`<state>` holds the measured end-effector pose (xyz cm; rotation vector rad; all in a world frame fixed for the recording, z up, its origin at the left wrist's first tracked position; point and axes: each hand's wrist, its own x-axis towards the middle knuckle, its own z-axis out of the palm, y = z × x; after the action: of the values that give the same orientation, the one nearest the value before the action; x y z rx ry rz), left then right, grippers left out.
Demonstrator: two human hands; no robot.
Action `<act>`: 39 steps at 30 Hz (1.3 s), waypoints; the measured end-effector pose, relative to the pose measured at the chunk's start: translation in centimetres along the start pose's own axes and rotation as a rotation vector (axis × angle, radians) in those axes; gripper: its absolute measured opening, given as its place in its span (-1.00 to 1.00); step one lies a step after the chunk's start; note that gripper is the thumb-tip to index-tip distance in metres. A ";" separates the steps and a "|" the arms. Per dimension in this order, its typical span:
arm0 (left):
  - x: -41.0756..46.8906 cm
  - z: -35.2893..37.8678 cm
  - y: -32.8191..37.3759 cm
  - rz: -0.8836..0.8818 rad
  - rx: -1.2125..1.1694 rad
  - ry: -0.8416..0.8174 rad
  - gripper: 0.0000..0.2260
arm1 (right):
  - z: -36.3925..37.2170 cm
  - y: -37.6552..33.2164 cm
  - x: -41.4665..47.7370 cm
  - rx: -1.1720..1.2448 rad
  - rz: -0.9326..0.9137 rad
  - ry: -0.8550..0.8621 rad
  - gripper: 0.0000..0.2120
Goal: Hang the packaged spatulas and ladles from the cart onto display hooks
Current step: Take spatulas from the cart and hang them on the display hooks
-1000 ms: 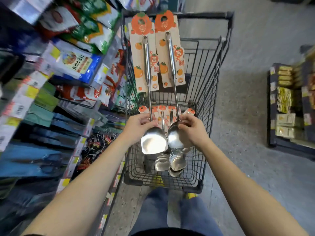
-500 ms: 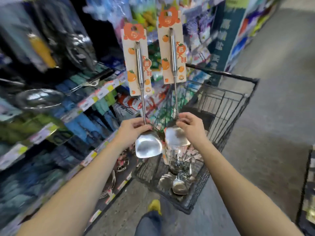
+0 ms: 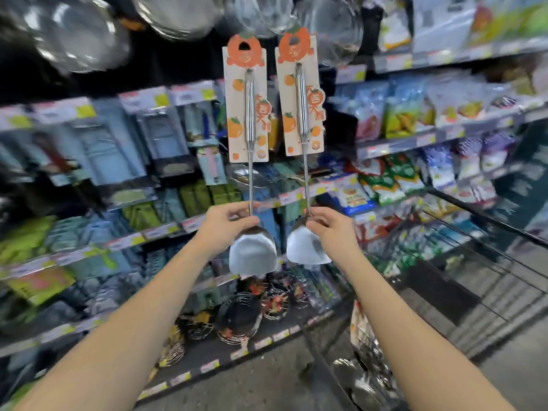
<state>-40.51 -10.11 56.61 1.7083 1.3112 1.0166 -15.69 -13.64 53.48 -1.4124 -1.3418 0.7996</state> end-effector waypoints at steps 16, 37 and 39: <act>-19.3 -33.6 -4.5 -0.035 0.044 0.379 -0.79 | 30.7 -19.9 -9.8 0.160 -0.203 -0.302 -0.72; -38.1 -68.4 -10.5 -0.098 0.082 0.757 -0.79 | 67.1 -40.8 -20.6 0.297 -0.361 -0.609 -0.72; -38.5 -71.4 -11.3 -0.098 0.108 0.774 -0.83 | 70.2 -42.2 -20.7 0.319 -0.374 -0.628 -0.72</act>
<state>-115.94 -39.03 70.06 1.3358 1.9269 1.6611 -98.10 -23.22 69.40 -0.6422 -1.7811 1.1885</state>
